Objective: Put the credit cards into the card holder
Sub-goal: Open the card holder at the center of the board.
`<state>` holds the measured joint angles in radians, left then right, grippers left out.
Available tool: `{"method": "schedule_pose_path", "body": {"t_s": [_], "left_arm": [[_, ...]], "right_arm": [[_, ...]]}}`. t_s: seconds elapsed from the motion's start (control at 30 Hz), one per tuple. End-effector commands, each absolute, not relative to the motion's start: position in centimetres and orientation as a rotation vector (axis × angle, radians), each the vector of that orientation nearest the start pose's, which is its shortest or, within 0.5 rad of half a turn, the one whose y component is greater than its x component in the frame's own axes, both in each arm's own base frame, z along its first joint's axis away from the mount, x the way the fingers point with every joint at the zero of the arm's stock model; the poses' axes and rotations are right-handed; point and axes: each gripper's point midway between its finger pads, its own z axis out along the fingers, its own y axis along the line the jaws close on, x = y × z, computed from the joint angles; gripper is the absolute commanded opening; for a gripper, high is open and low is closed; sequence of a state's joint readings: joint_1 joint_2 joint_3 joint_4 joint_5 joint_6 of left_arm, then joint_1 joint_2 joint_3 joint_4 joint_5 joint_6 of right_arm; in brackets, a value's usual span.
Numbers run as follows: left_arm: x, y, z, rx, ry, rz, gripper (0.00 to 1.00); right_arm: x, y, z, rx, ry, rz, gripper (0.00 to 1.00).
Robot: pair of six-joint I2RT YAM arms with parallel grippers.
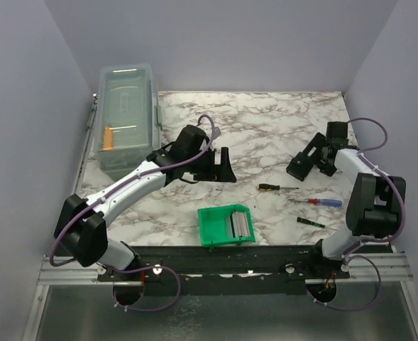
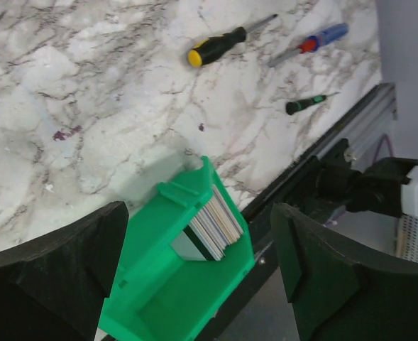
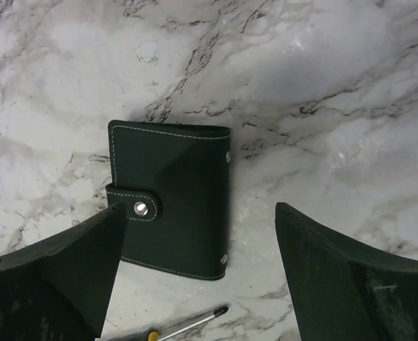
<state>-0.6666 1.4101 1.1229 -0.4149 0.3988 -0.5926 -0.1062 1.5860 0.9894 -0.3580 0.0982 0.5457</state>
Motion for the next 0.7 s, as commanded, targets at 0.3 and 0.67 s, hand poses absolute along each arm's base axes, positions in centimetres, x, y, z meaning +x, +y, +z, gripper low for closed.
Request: {"method": "schedule_pose_path", "body": {"t_s": [0.3, 0.67], "left_arm": [[31.3, -31.9, 17.2, 0.289, 2.378, -0.798, 0.87], [35.5, -32.3, 14.1, 0.051, 2.454, -0.926, 0.71]], "right_arm": [[41.7, 0.2, 2.4, 0.476, 2.42, 0.373, 0.55], [41.7, 16.3, 3.2, 0.156, 2.483, 0.64, 0.44]]}}
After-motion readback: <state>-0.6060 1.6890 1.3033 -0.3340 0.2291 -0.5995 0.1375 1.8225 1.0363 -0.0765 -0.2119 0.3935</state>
